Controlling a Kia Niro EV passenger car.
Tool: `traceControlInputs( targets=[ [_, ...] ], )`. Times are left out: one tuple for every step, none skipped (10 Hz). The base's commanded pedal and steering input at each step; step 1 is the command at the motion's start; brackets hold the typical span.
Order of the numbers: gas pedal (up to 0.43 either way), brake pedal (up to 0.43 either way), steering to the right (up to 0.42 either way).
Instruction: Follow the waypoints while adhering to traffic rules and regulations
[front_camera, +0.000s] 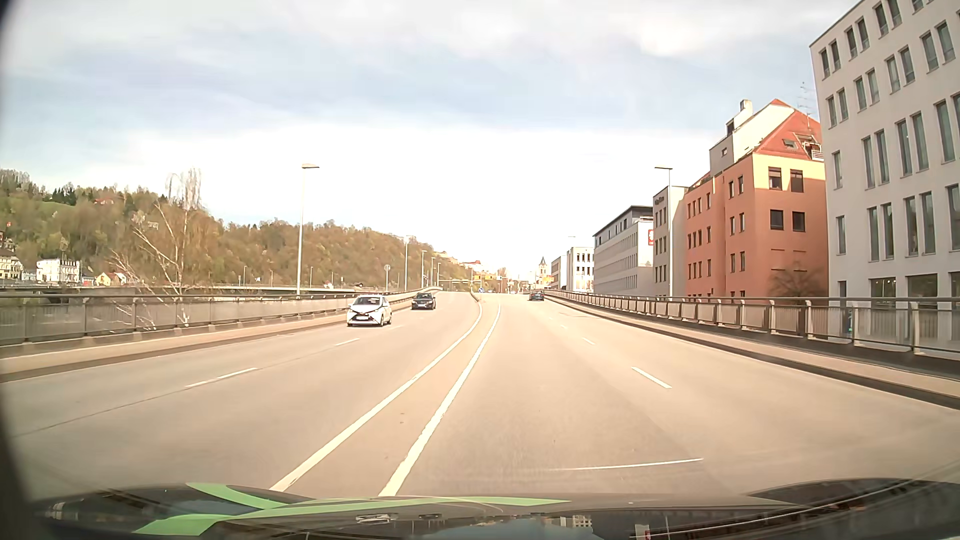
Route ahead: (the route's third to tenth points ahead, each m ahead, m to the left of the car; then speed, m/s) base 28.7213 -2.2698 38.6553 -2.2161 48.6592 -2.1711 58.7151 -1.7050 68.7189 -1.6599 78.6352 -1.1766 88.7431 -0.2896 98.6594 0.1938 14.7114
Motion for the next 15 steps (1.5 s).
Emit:
traceControlInputs(
  targets=[
    [0.079,0.000,0.003],
    [0.079,0.000,0.003],
    [0.079,0.000,0.003],
    [0.079,0.000,0.003],
    [0.079,0.000,0.003],
    [0.079,0.000,0.003],
    [0.087,0.000,0.002],
    [0.098,0.000,0.002],
    [0.098,0.000,0.000],
    [0.110,0.000,-0.001],
    [0.110,0.000,-0.001],
    [0.110,0.000,-0.001],
    [0.110,0.000,-0.002],
    [0.110,0.000,-0.001],
    [0.110,0.000,-0.002]
  ],
)
